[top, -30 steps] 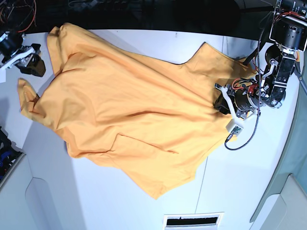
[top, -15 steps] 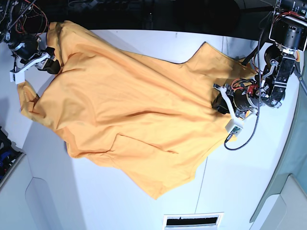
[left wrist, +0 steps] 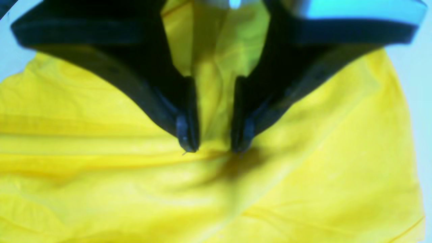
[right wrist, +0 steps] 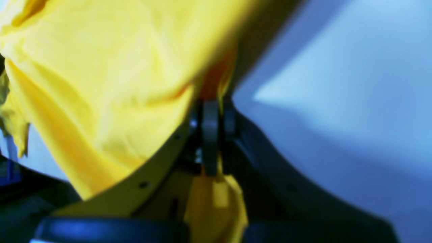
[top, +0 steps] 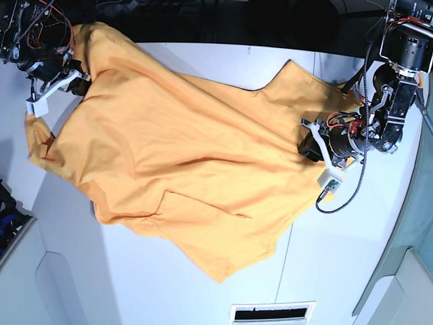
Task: Layout the t-shirt on the table in an organized manner, then fold the t-shirt properly
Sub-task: 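Pull the grasped hem with the right gripper away from the left gripper, then drag the shirt edge with the right gripper along the table edge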
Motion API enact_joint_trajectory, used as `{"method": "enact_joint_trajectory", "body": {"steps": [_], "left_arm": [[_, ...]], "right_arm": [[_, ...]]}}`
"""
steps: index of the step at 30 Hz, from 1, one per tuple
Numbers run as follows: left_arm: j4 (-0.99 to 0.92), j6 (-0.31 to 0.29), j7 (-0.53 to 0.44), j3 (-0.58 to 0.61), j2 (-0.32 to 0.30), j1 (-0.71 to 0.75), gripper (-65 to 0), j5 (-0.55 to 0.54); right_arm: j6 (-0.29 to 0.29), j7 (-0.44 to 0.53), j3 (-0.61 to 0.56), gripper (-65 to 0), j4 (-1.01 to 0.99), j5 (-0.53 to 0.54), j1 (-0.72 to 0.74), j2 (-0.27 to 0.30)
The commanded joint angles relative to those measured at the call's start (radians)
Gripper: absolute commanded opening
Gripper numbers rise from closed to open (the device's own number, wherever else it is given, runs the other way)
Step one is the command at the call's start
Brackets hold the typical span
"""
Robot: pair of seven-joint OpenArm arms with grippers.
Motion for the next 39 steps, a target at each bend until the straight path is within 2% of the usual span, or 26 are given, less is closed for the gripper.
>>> {"method": "enact_joint_trajectory", "body": {"steps": [1, 10, 16, 19, 20, 27, 33, 37, 39], "left_arm": [[0.012, -0.007, 0.008, -0.005, -0.009, -0.016, -47.0, 0.001], [0.012, -0.006, 0.008, -0.005, -0.008, -0.016, -47.0, 0.008], [0.012, -0.006, 0.008, -0.005, -0.009, -0.016, -47.0, 0.008], [0.012, -0.006, 0.008, -0.005, -0.009, -0.016, -47.0, 0.008], [0.012, -0.006, 0.008, -0.005, -0.009, -0.016, -47.0, 0.008], [0.012, -0.007, 0.023, -0.005, -0.009, -0.016, -47.0, 0.007], [0.012, -0.007, 0.023, -0.005, -0.009, -0.016, -47.0, 0.006], [0.012, -0.007, 0.023, -0.005, -0.009, -0.016, -47.0, 0.006], [0.012, -0.007, 0.023, -0.005, -0.009, -0.016, -47.0, 0.006]], "right_arm": [[0.007, -0.004, 0.031, -65.0, 0.036, 0.034, -0.028, 0.012], [0.011, -0.007, 0.173, -65.0, 0.206, 0.139, -0.236, 0.012], [0.010, -0.003, 0.190, -65.0, 0.215, 0.156, -0.253, 0.012], [0.010, 0.026, 0.194, -44.2, 0.215, 0.151, -0.223, 0.012], [0.010, 0.040, 0.198, -40.1, 0.215, 0.142, -0.209, 0.012], [-0.035, 0.119, 0.233, -39.5, 0.210, -0.013, -0.069, 0.024], [-0.072, 0.182, 0.233, -39.5, 0.114, -0.129, 0.053, 0.103], [-0.069, 0.216, 0.203, -39.6, -0.084, -0.145, 0.140, 0.203], [-0.036, 0.218, 0.158, -39.6, -0.172, -0.145, 0.179, 0.250]]}}
